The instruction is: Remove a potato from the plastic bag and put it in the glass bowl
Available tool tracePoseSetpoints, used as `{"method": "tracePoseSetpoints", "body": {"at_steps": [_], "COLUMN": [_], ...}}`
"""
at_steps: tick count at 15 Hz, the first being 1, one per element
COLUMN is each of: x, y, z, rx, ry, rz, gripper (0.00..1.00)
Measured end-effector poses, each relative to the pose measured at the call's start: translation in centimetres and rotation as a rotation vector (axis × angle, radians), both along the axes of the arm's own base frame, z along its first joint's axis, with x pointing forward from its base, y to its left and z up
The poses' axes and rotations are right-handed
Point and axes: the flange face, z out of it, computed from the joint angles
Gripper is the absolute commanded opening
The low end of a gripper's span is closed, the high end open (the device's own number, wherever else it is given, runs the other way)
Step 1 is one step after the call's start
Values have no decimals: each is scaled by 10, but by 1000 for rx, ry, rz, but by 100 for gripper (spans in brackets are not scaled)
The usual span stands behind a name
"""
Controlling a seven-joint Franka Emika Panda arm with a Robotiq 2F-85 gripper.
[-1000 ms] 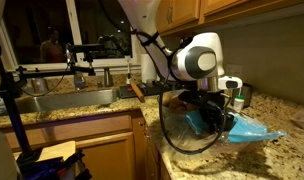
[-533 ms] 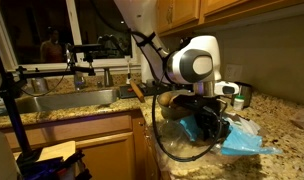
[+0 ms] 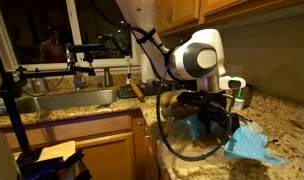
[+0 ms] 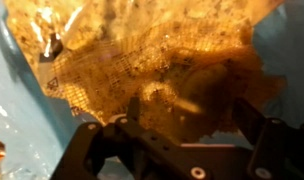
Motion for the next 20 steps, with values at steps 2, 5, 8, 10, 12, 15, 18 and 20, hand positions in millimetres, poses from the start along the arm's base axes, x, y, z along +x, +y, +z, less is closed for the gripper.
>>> {"method": "tracePoseSetpoints", "body": {"at_steps": [2,5,8,10,12,15,18,20], "x": [4,8,8,7,7,7,10,16], "y": [-1,0,1,0,-1,-4,-7,-11], "z": [11,17,16,16,16,14,2,-8], "rx": [-9,-8,0,7,17,24,22,17], "ry": [-21,-34,-33,-32,-32,-29,-14,-4], "rz": [8,8,6,4,1,-2,-5,-9], "gripper": [100,100,100,100,100,100,100,100]}}
